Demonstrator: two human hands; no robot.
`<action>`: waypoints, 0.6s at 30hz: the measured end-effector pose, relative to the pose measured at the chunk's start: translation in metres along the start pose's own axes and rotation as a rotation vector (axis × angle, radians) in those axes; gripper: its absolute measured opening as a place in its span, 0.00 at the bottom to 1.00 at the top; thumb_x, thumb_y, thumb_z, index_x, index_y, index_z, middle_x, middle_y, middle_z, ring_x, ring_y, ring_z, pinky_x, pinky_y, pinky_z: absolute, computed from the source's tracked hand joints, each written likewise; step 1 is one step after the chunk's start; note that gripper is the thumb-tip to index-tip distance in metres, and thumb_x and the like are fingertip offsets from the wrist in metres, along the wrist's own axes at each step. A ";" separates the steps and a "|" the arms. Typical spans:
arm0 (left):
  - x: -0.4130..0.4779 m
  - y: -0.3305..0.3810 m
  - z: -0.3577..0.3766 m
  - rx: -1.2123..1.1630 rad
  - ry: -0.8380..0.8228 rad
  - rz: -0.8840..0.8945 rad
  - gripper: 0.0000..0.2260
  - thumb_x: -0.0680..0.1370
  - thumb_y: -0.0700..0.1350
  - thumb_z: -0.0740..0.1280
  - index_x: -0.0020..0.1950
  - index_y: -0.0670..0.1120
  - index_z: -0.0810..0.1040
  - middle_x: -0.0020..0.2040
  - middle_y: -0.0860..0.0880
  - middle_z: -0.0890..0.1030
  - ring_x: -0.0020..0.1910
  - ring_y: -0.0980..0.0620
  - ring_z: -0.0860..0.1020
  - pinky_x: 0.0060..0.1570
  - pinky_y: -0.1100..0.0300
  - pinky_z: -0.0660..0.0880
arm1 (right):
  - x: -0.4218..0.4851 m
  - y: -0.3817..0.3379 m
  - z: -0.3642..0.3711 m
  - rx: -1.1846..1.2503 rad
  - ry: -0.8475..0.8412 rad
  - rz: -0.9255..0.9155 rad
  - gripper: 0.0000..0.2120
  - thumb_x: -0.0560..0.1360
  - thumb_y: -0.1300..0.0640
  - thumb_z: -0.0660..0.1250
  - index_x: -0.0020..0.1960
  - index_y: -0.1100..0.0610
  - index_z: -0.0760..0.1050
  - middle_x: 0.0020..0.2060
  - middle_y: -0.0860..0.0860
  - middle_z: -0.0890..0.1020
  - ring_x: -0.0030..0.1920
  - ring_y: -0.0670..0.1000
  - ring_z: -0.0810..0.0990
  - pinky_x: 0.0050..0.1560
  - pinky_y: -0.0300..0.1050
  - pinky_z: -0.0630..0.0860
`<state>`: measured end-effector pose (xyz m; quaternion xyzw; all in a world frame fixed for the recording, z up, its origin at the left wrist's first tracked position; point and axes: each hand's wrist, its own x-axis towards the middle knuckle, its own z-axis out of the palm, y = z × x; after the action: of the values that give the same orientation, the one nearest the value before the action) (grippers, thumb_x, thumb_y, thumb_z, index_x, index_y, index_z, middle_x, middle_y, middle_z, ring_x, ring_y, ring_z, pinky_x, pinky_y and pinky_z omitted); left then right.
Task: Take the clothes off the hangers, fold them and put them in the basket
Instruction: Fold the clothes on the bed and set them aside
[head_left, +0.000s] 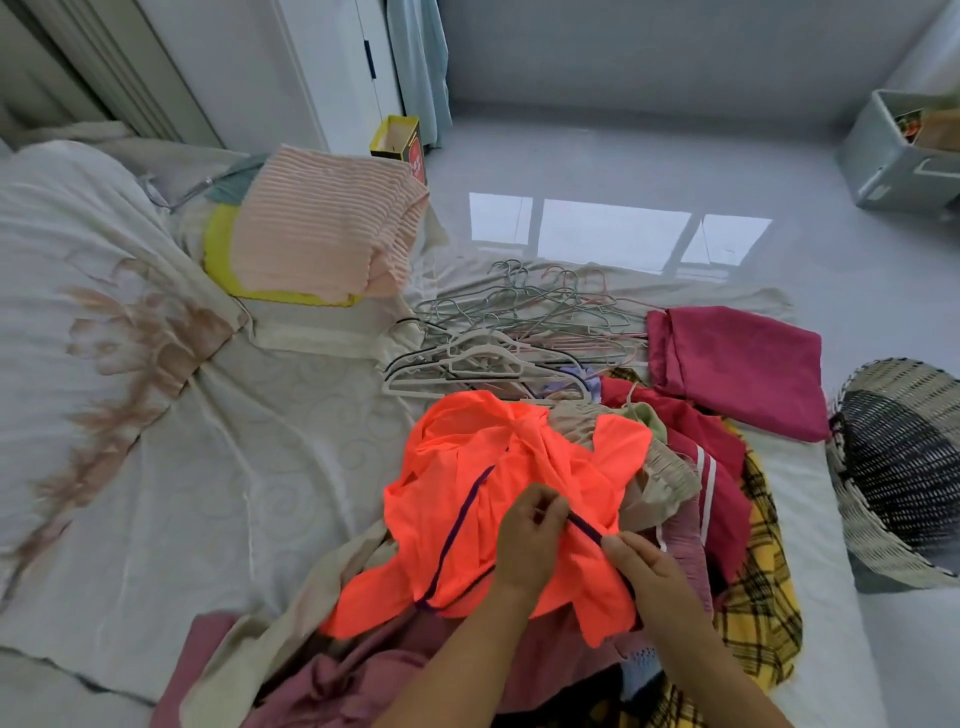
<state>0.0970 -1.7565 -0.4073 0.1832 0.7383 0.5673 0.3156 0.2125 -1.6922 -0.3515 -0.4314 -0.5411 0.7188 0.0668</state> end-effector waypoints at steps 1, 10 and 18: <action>0.005 -0.001 -0.004 -0.011 0.105 -0.012 0.09 0.75 0.46 0.65 0.35 0.53 0.69 0.30 0.60 0.74 0.31 0.65 0.70 0.38 0.64 0.66 | -0.005 -0.003 -0.005 0.022 -0.015 0.010 0.15 0.70 0.46 0.68 0.41 0.57 0.82 0.40 0.58 0.82 0.40 0.54 0.78 0.46 0.51 0.74; 0.066 -0.017 -0.100 0.389 0.443 -0.137 0.16 0.72 0.54 0.64 0.47 0.42 0.81 0.52 0.39 0.78 0.54 0.39 0.75 0.53 0.50 0.71 | -0.047 -0.025 -0.101 -0.095 0.020 0.015 0.37 0.49 0.40 0.80 0.36 0.71 0.72 0.27 0.58 0.69 0.25 0.53 0.69 0.24 0.37 0.65; 0.058 -0.026 -0.085 0.166 0.302 -0.061 0.09 0.76 0.35 0.65 0.39 0.47 0.73 0.36 0.51 0.74 0.38 0.51 0.72 0.41 0.66 0.69 | 0.016 0.000 -0.091 -0.433 -0.245 0.229 0.16 0.76 0.50 0.65 0.45 0.63 0.82 0.39 0.56 0.84 0.40 0.55 0.82 0.39 0.37 0.77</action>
<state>-0.0004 -1.7884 -0.4336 0.0990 0.8269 0.5154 0.2019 0.2653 -1.6178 -0.3642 -0.4037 -0.6338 0.6362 -0.1748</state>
